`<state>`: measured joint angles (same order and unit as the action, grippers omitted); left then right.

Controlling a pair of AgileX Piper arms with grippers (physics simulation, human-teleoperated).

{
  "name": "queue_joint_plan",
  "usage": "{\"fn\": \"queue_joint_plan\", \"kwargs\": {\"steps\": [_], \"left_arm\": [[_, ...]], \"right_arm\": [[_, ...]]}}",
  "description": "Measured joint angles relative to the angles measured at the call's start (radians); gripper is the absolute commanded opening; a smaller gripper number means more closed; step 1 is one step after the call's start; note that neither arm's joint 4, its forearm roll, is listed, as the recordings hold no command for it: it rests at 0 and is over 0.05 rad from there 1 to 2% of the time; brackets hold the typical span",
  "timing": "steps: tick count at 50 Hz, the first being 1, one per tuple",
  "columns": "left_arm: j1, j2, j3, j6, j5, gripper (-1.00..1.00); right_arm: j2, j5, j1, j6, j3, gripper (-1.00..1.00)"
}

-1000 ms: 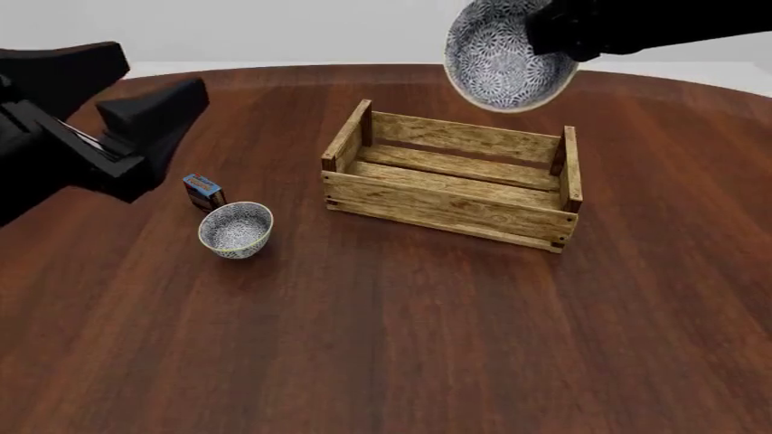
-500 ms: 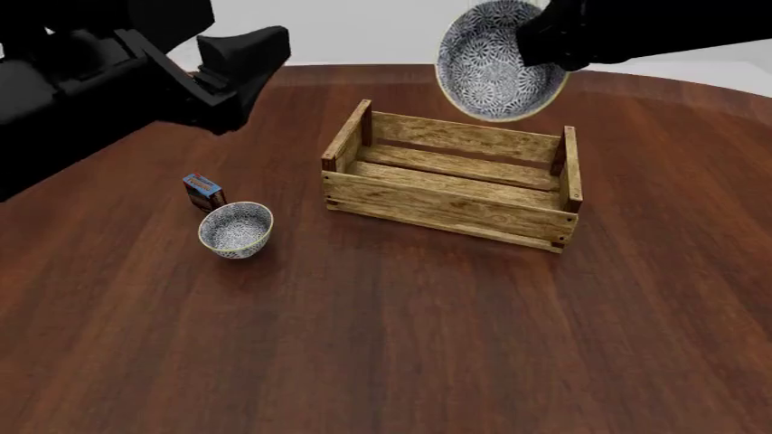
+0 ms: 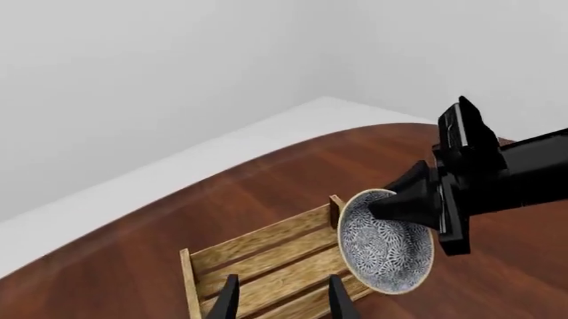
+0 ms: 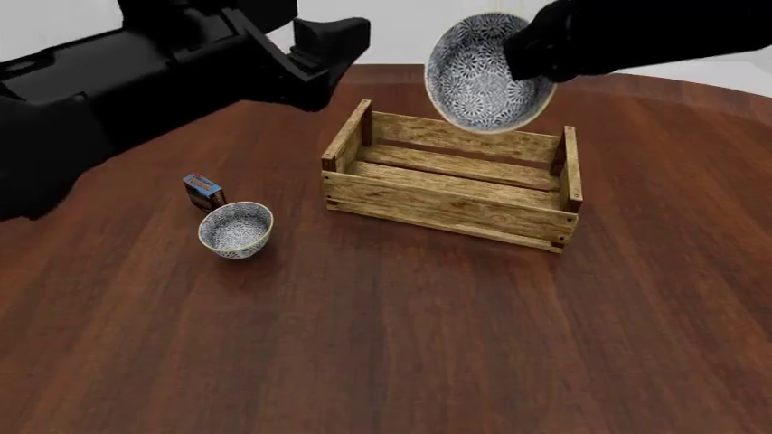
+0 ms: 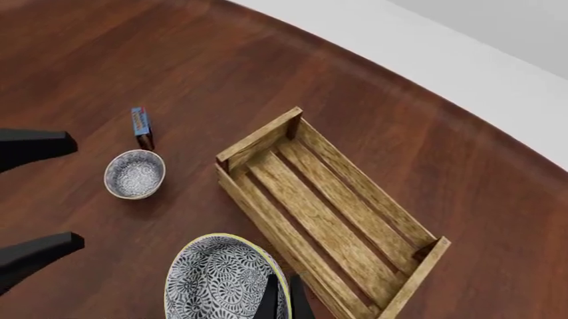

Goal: Stack the right bowl on the left bowl and place them in the tray.

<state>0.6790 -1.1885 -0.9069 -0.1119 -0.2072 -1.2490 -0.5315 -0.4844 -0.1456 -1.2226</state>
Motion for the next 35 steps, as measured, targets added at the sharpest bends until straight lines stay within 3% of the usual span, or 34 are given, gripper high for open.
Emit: {"fn": "queue_joint_plan", "kwargs": {"steps": [35], "left_arm": [[0.077,-0.109,-0.074,0.091,0.011,1.0]], "right_arm": [[0.001,0.007,-0.066,-0.017,0.037,-1.0]]}}
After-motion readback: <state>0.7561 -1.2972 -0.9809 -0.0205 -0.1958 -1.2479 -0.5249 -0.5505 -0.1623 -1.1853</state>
